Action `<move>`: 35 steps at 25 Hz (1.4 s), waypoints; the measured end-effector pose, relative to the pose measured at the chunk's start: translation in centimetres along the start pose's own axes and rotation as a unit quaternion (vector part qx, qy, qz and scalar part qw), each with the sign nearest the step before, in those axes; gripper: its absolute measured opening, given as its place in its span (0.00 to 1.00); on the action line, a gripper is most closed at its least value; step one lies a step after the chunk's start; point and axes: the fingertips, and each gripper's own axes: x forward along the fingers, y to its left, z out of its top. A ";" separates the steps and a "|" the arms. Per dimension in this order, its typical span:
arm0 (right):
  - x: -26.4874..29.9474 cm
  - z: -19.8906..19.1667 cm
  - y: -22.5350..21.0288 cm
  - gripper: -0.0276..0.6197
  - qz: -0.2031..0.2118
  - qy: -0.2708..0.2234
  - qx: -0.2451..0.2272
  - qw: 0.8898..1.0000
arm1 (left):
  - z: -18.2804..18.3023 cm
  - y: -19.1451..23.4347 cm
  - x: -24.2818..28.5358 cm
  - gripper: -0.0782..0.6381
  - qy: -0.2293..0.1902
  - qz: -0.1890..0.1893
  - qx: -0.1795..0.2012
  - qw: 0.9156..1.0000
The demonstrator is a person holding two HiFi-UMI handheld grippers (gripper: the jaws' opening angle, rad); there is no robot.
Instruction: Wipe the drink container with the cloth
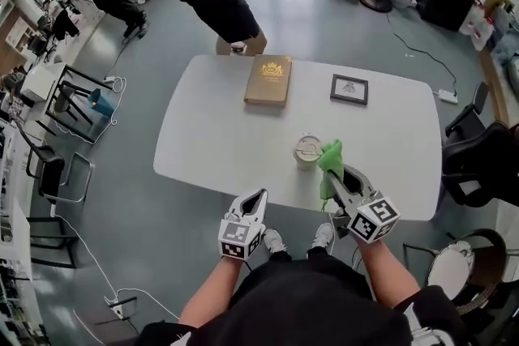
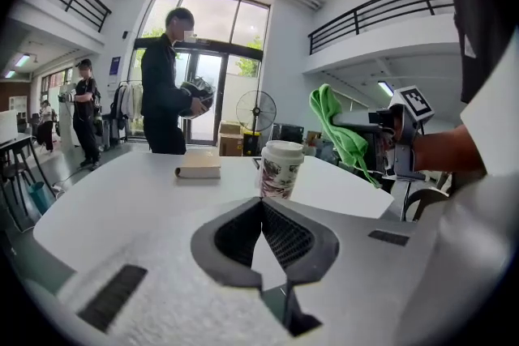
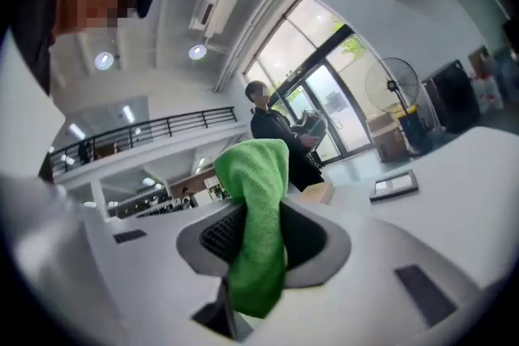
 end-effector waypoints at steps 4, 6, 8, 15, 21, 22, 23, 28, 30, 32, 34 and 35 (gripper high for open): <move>-0.5 0.3 -4.3 0.23 -0.046 -0.024 0.141 0.989 | 1.3 -0.8 0.6 0.13 -0.016 -0.005 0.008 1.000; -0.3 -0.7 -6.0 0.23 -0.063 -0.019 0.196 0.978 | 1.5 -1.2 0.9 0.13 -0.018 -0.013 0.013 1.000; 0.0 -2.0 -7.3 0.23 -0.073 -0.010 0.245 0.967 | 1.5 -1.6 1.1 0.13 -0.017 -0.018 0.017 1.000; 2.1 -5.5 -9.4 0.23 -0.066 0.031 0.328 0.942 | 0.7 -2.2 1.3 0.13 -0.005 -0.024 0.018 1.000; 3.5 -7.8 -10.1 0.23 -0.060 0.061 0.379 0.922 | -0.4 -2.1 1.2 0.13 0.011 -0.024 0.014 1.000; 3.7 -8.3 -10.2 0.23 -0.060 0.064 0.392 0.916 | -0.5 -2.0 1.1 0.13 0.013 -0.024 0.013 1.000; 3.8 -8.7 -10.3 0.23 -0.059 0.068 0.403 0.911 | -0.6 -2.0 1.1 0.13 0.016 -0.023 0.012 1.000; 4.7 -10.6 -10.9 0.23 -0.062 0.088 0.422 0.900 | -0.5 -2.0 1.1 0.13 0.021 -0.015 0.010 1.000; 5.2 -11.0 -11.0 0.23 -0.064 0.095 0.421 0.900 | -0.8 -1.9 1.1 0.13 0.024 -0.016 0.010 1.000; 5.5 -11.3 -11.4 0.22 -0.069 0.098 0.418 0.901 | -1.0 -1.6 0.9 0.13 0.027 -0.014 0.011 0.999; 6.0 -11.9 -11.8 0.22 -0.075 0.106 0.411 0.903 | -1.4 -1.3 0.6 0.13 0.032 -0.009 0.010 0.999; 6.1 -12.4 -12.1 0.22 -0.078 0.112 0.407 0.903 | -1.7 -1.2 0.6 0.13 0.035 -0.009 0.008 0.999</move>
